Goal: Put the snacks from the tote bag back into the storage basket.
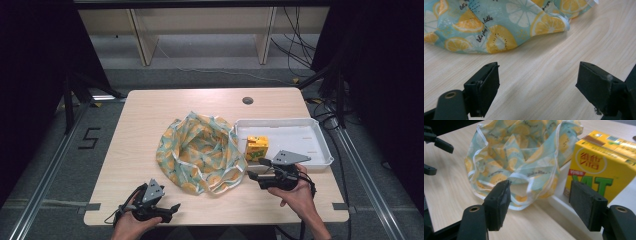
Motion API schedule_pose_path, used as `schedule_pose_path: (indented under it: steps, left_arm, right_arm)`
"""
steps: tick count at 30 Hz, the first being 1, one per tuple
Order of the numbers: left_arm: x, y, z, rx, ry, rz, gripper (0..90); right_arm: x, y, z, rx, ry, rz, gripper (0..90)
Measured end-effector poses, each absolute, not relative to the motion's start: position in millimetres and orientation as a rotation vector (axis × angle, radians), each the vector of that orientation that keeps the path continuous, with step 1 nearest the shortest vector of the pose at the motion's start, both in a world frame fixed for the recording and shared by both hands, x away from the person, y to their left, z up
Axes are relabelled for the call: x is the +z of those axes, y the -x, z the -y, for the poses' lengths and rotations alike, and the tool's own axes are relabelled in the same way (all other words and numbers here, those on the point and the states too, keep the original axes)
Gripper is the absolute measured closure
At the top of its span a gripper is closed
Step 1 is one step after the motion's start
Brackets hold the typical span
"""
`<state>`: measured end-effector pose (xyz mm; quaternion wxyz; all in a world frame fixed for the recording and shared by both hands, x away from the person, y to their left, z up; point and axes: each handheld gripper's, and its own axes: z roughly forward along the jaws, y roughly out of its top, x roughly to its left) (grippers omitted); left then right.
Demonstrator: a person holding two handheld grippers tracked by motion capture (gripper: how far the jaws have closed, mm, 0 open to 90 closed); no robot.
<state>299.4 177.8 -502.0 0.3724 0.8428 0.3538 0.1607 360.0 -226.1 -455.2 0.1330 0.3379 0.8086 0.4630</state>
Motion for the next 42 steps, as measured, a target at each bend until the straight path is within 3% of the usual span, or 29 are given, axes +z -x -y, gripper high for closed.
schedule_pose_path:
  steps: [26,30,31,32,42]
  left_arm:
    - [-503,-299,-178,0.415,-2.174,-0.900,17.7]
    - [-499,-301,-183,0.433,-2.268,-0.835,17.7]
    - [-499,-301,-183,0.432,-2.264,-0.838,17.7]
    - [-504,-299,-177,0.408,-2.161,-0.909,17.7]
    - [-504,-299,-177,0.411,-2.178,-0.905,17.5]
  right_arm:
    - [-474,-334,233,1.229,-1.053,-2.383,22.6]
    - [-478,-329,236,1.188,-1.021,-2.387,19.4]
    - [-478,-327,237,1.173,-1.034,-2.404,18.1]
    - [-480,-325,237,1.172,-1.038,-2.402,17.3]
    - [-492,-315,248,1.059,-1.019,-2.410,17.2]
